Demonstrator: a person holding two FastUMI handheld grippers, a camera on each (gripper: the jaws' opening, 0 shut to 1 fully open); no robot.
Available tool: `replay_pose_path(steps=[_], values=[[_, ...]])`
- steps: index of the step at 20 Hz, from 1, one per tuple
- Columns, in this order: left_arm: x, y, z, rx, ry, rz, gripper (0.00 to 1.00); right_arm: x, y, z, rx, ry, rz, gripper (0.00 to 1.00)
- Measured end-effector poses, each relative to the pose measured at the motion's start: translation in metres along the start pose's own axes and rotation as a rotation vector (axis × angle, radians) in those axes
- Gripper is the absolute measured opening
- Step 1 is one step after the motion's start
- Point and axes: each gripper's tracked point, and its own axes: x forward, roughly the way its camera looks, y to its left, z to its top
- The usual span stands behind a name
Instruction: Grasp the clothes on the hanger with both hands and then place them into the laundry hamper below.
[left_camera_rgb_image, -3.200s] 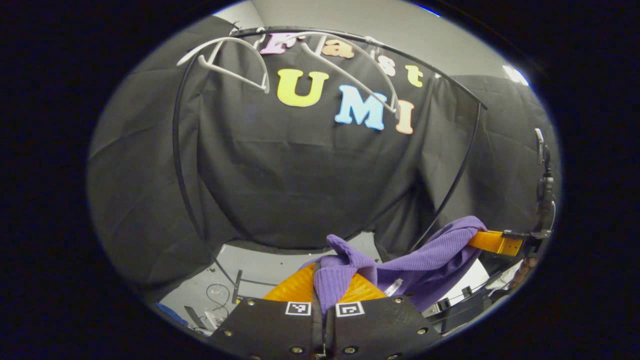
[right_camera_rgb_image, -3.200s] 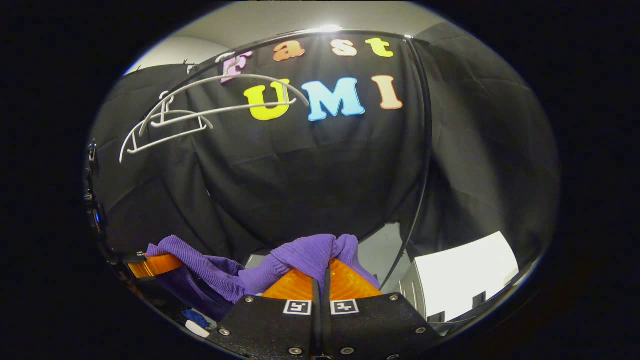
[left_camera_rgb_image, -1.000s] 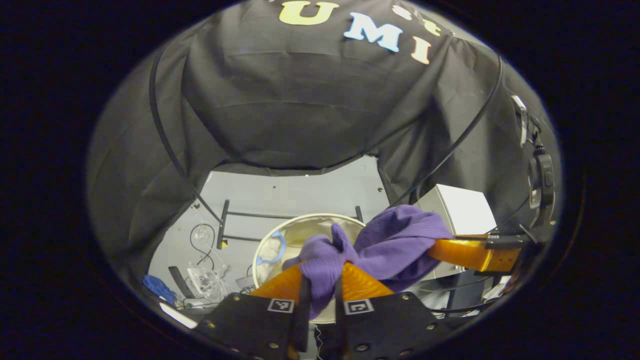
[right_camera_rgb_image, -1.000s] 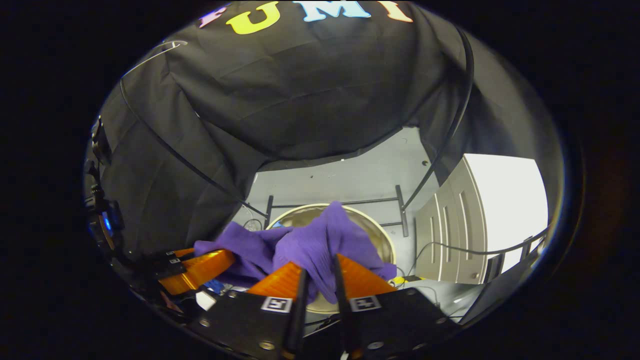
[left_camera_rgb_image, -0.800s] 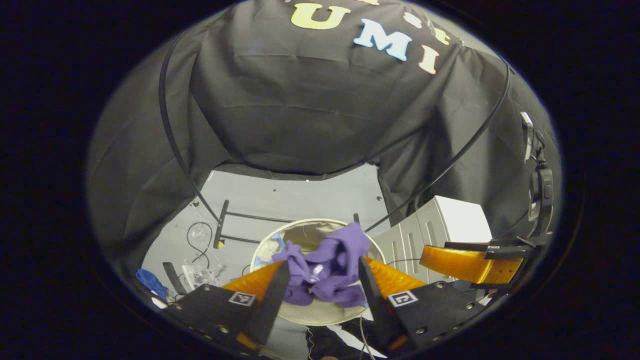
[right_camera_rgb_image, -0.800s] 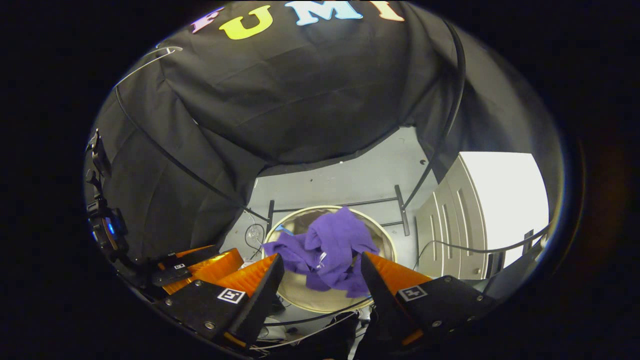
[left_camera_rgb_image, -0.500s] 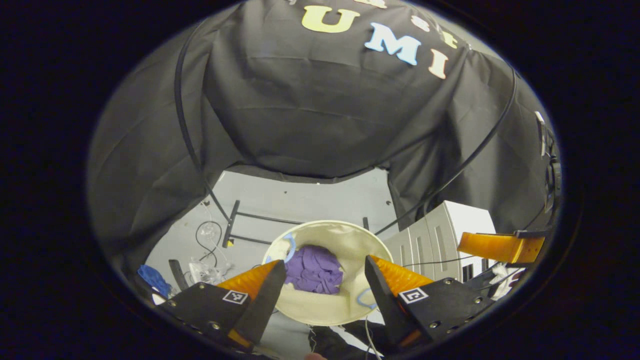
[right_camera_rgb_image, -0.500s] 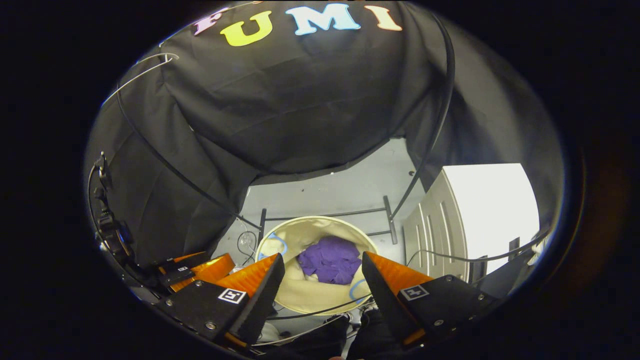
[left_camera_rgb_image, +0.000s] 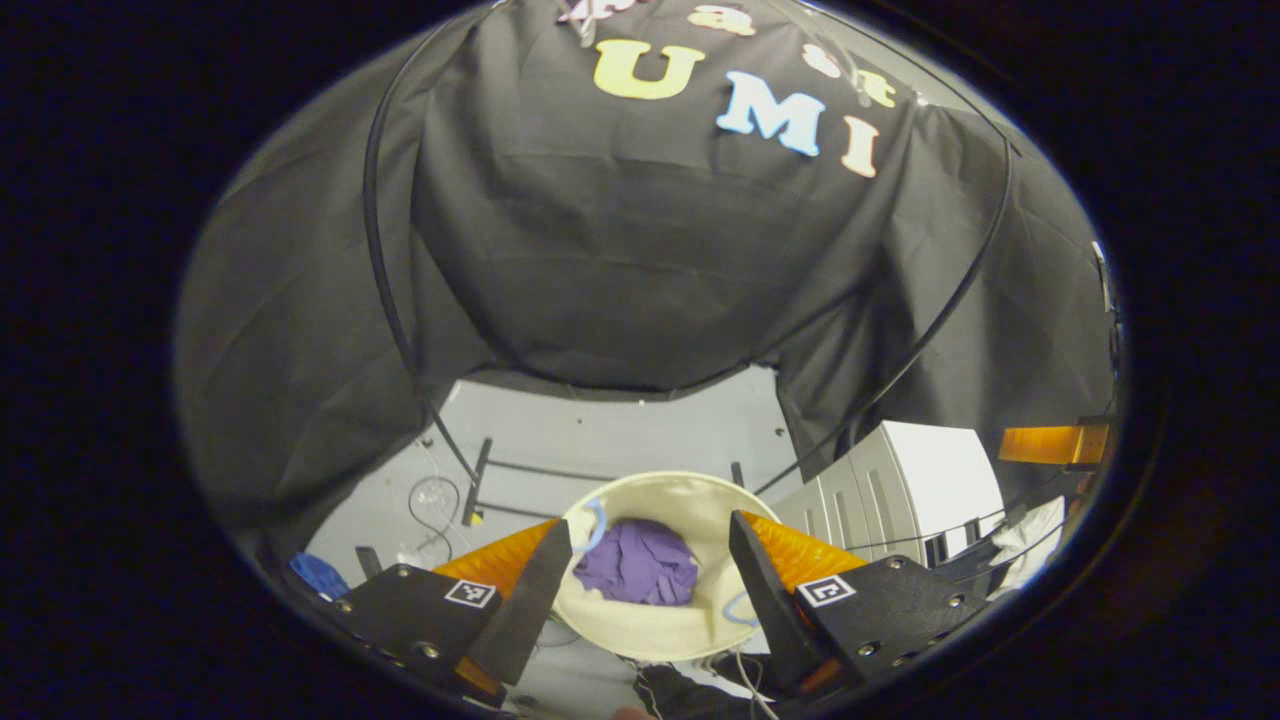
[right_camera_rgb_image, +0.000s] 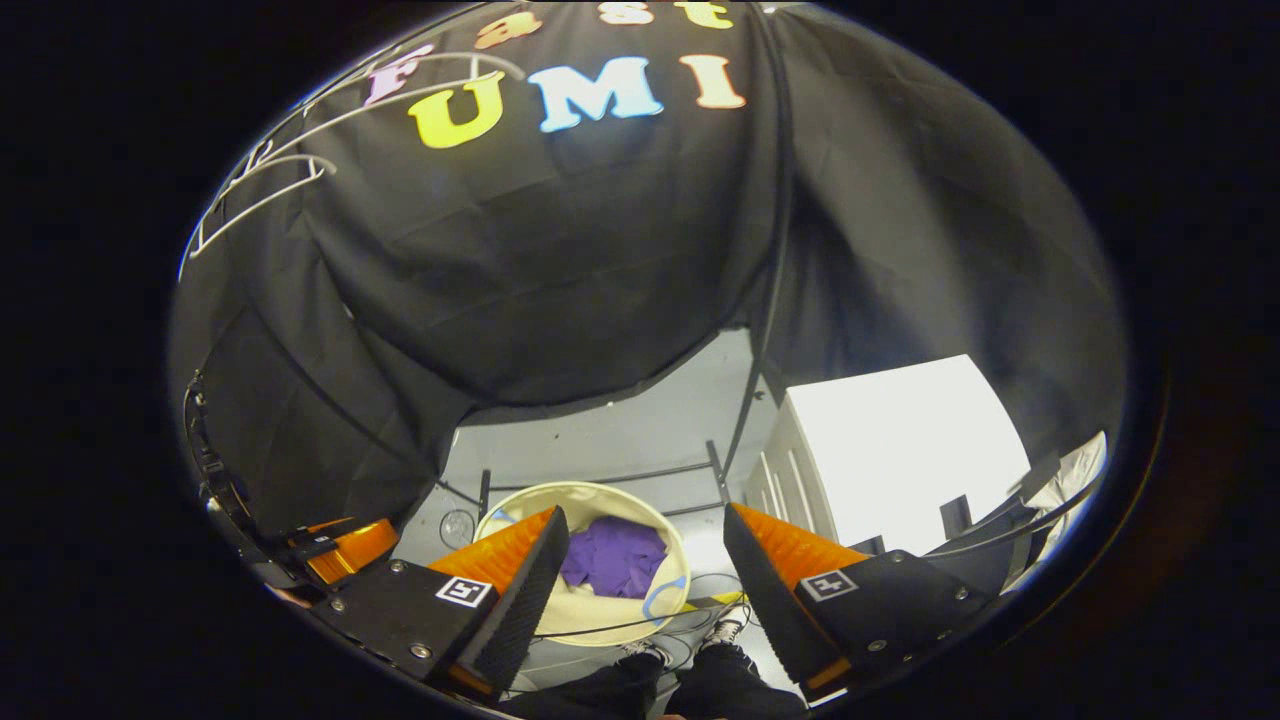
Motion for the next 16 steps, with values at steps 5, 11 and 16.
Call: replay_pose_path(steps=[5, 11, 16], values=[[-0.051, -0.020, 0.112, 0.095, -0.280, 0.081, 0.92, -0.036, -0.045, 0.061, 0.028, -0.198, -0.069, 0.96], [-0.152, -0.071, 0.228, 0.027, -0.564, 0.065, 0.98, -0.114, -0.095, 0.162, 0.053, -0.563, -0.104, 0.91], [-0.248, -0.111, 0.294, -0.035, -0.763, 0.034, 0.97, -0.178, -0.149, 0.217, 0.003, -0.743, -0.147, 0.95]])
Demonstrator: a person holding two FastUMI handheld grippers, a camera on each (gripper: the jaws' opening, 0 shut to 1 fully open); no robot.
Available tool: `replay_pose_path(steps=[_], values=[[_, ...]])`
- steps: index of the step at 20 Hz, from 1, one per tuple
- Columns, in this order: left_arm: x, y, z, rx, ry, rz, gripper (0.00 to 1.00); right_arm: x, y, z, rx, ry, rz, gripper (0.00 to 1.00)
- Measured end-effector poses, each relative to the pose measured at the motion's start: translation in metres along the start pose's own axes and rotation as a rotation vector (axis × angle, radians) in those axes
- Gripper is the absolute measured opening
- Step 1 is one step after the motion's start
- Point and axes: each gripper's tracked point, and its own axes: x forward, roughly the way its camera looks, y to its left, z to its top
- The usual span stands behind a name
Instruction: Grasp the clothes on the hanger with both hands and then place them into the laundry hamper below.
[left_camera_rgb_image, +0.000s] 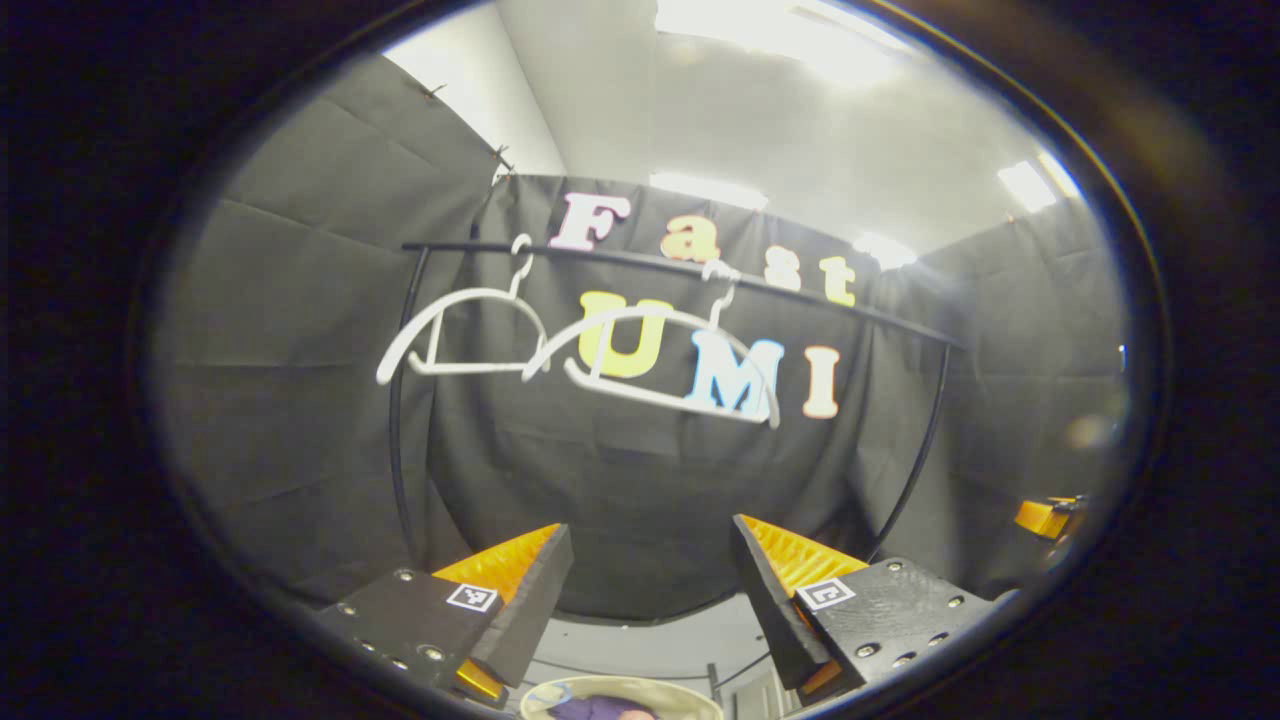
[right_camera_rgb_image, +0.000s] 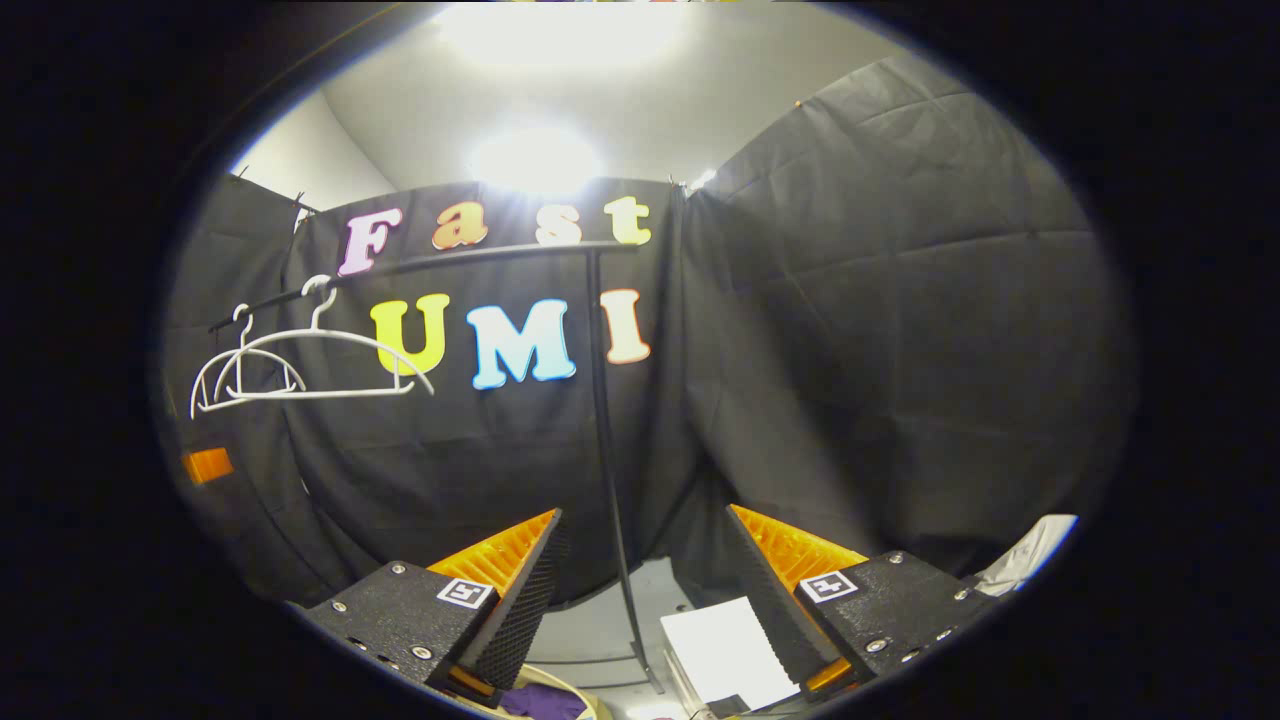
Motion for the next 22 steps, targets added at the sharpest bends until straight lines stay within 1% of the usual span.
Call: replay_pose_path(steps=[1, 2, 3, 4, 5, 7, 8, 9, 10, 12, 14, 17, 19, 21, 22], values=[[-0.007, -0.005, 0.020, 0.004, -0.029, 0.000, 0.97, 0.007, -0.008, 0.010, 0.004, -0.028, -0.007, 0.91], [-0.015, -0.013, 0.034, 0.014, -0.057, -0.004, 0.97, 0.008, -0.013, 0.022, 0.011, -0.052, -0.012, 0.95], [-0.025, -0.020, 0.045, 0.025, -0.081, -0.008, 0.97, 0.010, -0.022, 0.032, 0.014, -0.075, -0.013, 0.91], [-0.037, -0.026, 0.051, 0.040, -0.103, -0.010, 0.97, 0.012, -0.031, 0.040, 0.014, -0.098, -0.018, 0.95], [-0.047, -0.030, 0.060, 0.060, -0.119, -0.010, 0.97, 0.012, -0.046, 0.047, 0.011, -0.120, -0.025, 0.95], [-0.067, -0.034, 0.069, 0.077, -0.137, 0.010, 0.97, 0.016, -0.060, 0.049, 0.010, -0.132, -0.029, 0.95], [-0.074, -0.037, 0.070, 0.071, -0.143, 0.012, 0.97, 0.018, -0.059, 0.047, 0.019, -0.127, -0.013, 0.91], [-0.079, -0.040, 0.070, 0.061, -0.151, 0.008, 0.97, 0.017, -0.055, 0.041, 0.025, -0.122, 0.016, 0.95], [-0.084, -0.039, 0.069, 0.049, -0.153, 0.016, 0.97, 0.018, -0.052, 0.037, 0.028, -0.112, 0.039, 0.95], [-0.099, -0.034, 0.061, 0.023, -0.147, 0.056, 0.92, 0.022, -0.050, 0.027, 0.022, -0.092, 0.084, 0.95], [-0.109, -0.033, 0.057, 0.023, -0.145, 0.089, 0.86, 0.024, -0.053, 0.028, 0.012, -0.097, 0.123, 0.95], [-0.123, -0.033, 0.051, 0.030, -0.149, 0.139, 0.96, 0.031, -0.056, 0.028, -0.017, -0.109, 0.165, 0.95], [-0.131, -0.038, 0.037, 0.006, -0.131, 0.158, 0.97, 0.035, -0.058, 0.026, -0.036, -0.106, 0.191, 0.95], [-0.136, -0.042, 0.024, 0.004, -0.112, 0.175, 0.97, 0.037, -0.063, 0.024, -0.042, -0.108, 0.208, 0.95], [-0.137, -0.041, 0.018, 0.011, -0.094, 0.190, 0.86, 0.038, -0.065, 0.023, -0.045, -0.104, 0.213, 0.95]])
